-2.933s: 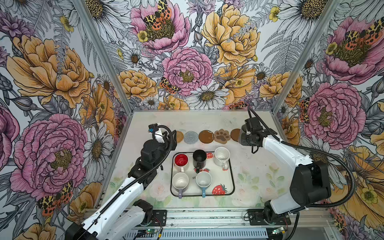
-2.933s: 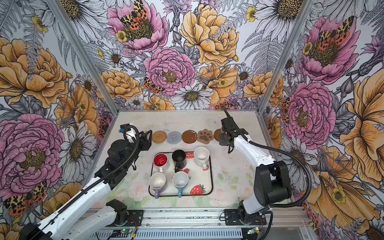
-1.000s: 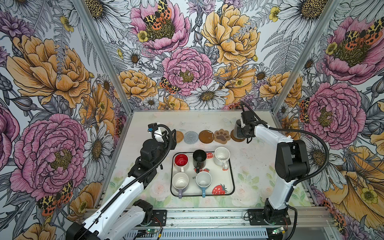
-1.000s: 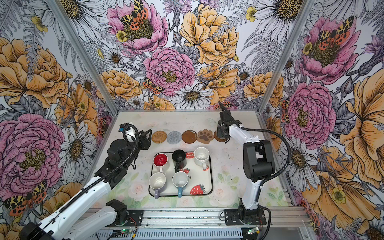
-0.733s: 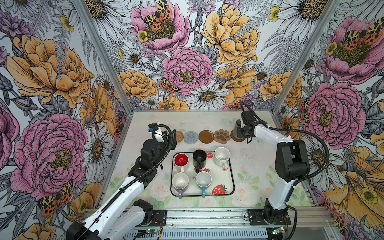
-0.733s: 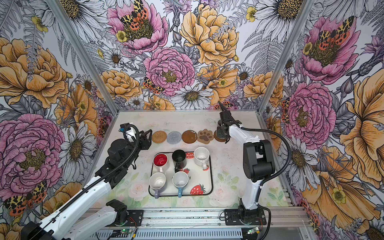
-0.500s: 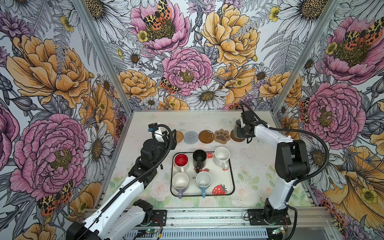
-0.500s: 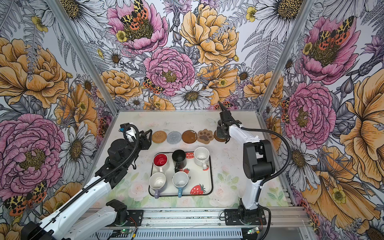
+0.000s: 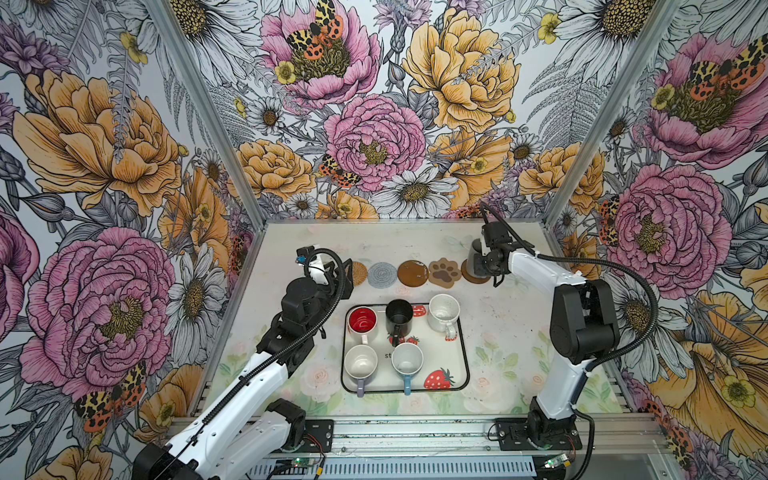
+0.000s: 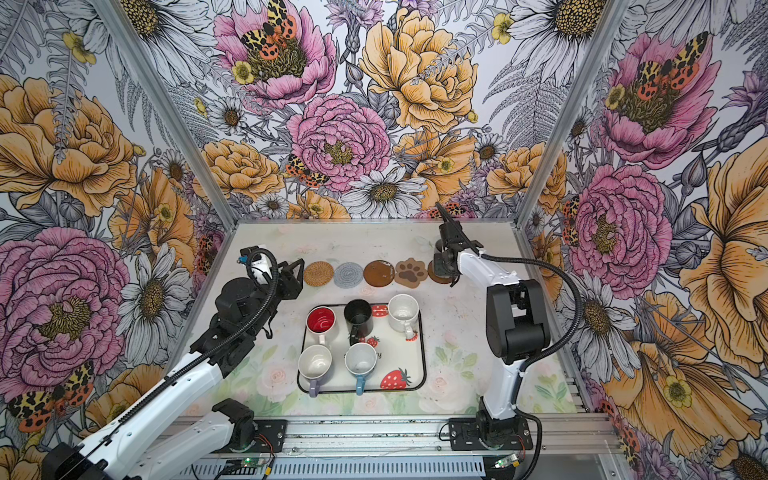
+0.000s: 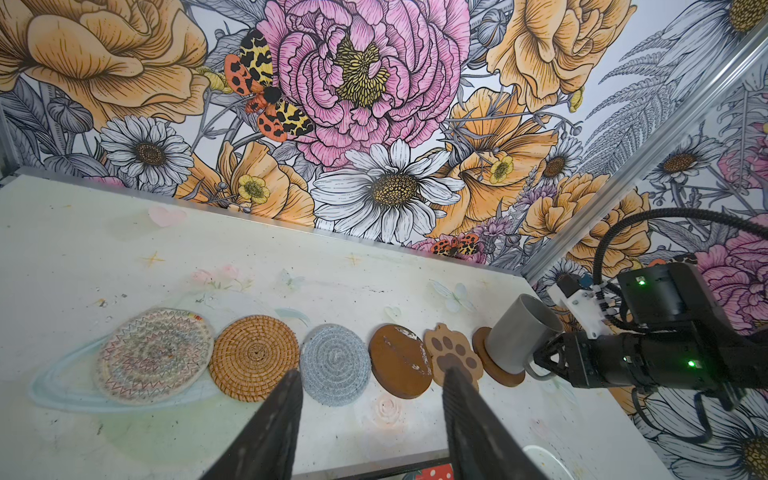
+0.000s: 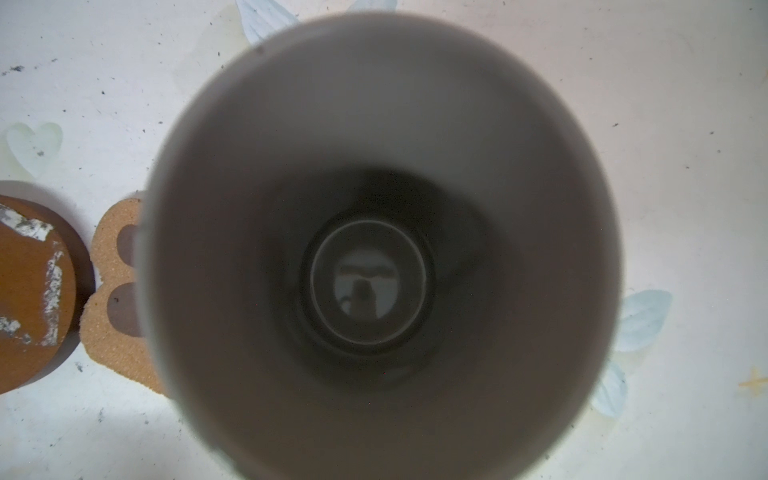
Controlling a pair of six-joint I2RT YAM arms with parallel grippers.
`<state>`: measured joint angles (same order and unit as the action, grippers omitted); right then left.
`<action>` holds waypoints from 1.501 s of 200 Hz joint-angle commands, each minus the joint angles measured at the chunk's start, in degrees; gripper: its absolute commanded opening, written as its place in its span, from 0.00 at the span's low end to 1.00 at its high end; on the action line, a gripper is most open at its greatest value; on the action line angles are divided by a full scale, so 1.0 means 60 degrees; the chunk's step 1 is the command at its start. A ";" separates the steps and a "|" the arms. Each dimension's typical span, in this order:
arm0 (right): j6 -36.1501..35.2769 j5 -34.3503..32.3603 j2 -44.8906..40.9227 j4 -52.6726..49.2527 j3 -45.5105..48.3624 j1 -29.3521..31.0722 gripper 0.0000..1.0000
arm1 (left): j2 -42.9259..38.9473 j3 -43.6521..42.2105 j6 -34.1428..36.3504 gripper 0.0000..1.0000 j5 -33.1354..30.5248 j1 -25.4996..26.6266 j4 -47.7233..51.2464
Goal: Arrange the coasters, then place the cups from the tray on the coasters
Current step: 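Lower the grey mug onto the plain brown disc with the right gripper, then open the right gripper and raise it while left gripper moves over the tray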
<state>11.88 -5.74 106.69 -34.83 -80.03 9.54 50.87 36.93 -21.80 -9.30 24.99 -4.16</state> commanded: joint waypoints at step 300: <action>0.0379 -0.0377 -0.2091 0.0469 0.1020 0.0026 0.48 | -0.0122 -0.0017 -0.0168 0.56 0.0342 -0.0030 -0.0112</action>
<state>12.29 -7.01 100.47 -32.32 -75.05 9.54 50.98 36.95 -22.15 -8.88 24.99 -4.14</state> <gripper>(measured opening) 0.480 0.557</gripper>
